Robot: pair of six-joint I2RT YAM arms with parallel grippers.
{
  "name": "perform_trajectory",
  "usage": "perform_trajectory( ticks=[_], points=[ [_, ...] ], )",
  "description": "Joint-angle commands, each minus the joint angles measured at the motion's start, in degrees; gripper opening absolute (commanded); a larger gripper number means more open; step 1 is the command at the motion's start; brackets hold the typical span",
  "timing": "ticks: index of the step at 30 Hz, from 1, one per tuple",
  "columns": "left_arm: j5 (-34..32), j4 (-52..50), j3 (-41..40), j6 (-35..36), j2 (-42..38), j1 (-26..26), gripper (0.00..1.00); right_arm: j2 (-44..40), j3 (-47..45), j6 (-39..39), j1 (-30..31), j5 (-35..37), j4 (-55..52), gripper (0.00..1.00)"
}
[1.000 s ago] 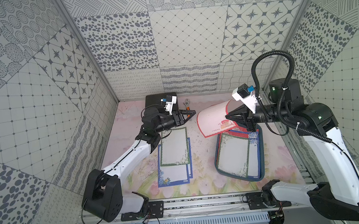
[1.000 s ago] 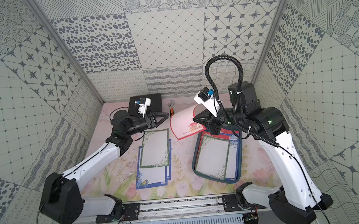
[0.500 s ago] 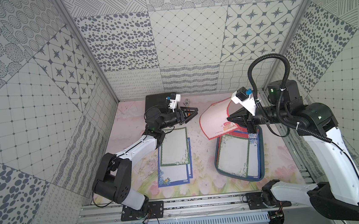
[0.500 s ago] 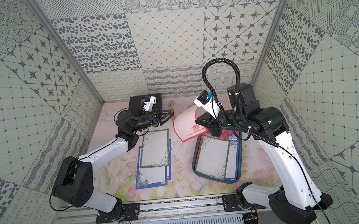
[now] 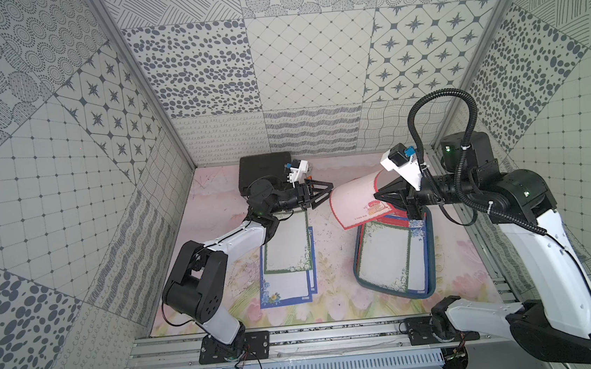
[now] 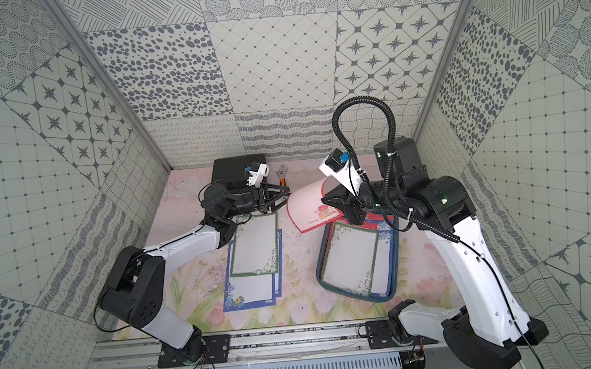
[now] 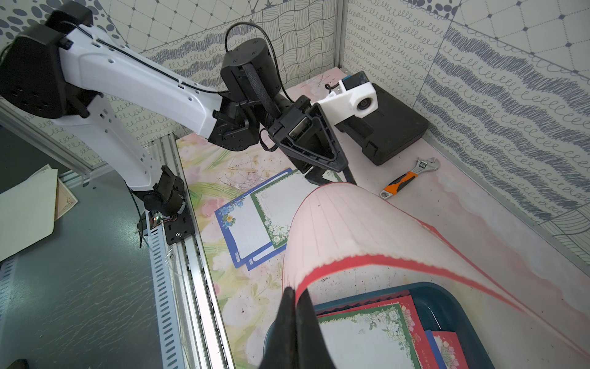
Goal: Take out the stationery paper from the storage box
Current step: Place the stationery paper at the center of the board.
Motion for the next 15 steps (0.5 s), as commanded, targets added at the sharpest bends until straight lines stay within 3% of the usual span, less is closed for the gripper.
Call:
perform_trajectory(
  ticks=[1, 9, 15],
  points=[
    [2.88, 9.5, 0.41, -4.52, 0.77, -0.91, 0.61, -0.55, 0.36, -0.67, 0.33, -0.85, -0.43, 0.0],
    [1.1, 20.21, 1.6, -11.8, 3.19, -0.82, 0.47, -2.79, -4.57, 0.79, 0.34, 0.38, 0.28, 0.0],
    [1.67, 20.35, 3.44, -12.92, 4.24, -0.84, 0.4, -4.27, -7.5, 2.41, 0.32, 1.62, 2.56, 0.0]
  ],
)
